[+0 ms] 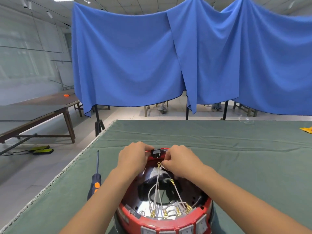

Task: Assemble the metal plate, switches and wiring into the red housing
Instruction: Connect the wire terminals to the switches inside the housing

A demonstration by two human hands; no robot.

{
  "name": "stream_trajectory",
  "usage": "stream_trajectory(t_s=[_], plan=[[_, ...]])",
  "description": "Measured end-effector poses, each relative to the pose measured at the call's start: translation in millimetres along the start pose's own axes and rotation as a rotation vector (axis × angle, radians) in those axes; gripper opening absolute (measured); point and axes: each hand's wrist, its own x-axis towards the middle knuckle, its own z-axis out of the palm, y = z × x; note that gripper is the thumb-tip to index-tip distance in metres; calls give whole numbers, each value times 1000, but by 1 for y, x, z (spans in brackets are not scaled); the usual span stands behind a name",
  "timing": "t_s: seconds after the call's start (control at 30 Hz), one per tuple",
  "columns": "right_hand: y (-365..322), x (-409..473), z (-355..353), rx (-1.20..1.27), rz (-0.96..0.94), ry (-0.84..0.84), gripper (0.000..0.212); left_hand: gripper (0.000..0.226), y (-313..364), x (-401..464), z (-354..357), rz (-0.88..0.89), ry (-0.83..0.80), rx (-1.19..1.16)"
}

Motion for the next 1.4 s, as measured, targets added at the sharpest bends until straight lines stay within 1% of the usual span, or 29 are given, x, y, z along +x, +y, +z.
stream_trajectory(t_s=[0.03, 0.1, 0.17, 0.23, 0.37, 0.47, 0.57, 0.83, 0.9, 1.0, 1.1, 1.17, 1.2, 1.33, 1.4], plan=[[-2, 1, 4, -68, 13, -22, 20, 29, 0, -1, 0, 7, 7, -3], [-5, 3, 10, -150, 17, -9, 21, 31, -1, -4, 1, 19, 28, -2], [-6, 4, 13, -174, 14, 20, 19, 33, -3, -5, 1, 24, 51, -8], [-5, 5, 14, -139, 27, 37, 17, 35, -3, -5, 2, 17, 57, -17], [4, 3, 14, 99, 30, 49, 15, 38, -4, -5, 2, 4, 51, -41], [6, 1, 13, 405, 67, 51, 21, 41, -4, -5, 1, -3, 43, -61], [4, 2, 13, 650, 131, 45, 20, 43, -5, -5, 1, -22, 28, -87], [2, 4, 13, 866, 151, 6, 21, 41, -4, -7, -1, -31, 22, -134], [2, 4, 14, 816, 139, -14, 20, 41, -3, -8, -2, -33, 24, -143], [2, 1, 16, 635, 92, -14, 21, 41, -3, -9, -3, -30, 21, -151], [4, 0, 13, 366, 4, 85, 23, 41, -3, -9, -3, -32, 18, -156], [4, 0, 12, 195, -39, 159, 20, 41, -3, -9, -3, -33, 16, -155], [3, -1, 12, 142, -55, 165, 19, 41, -3, -9, -3, -31, 13, -157], [-3, -1, 18, -45, -115, 65, 20, 42, -2, -9, -4, -25, 4, -172], [-4, 1, 19, -97, -121, 60, 21, 44, -2, -10, -5, -23, -10, -181]])
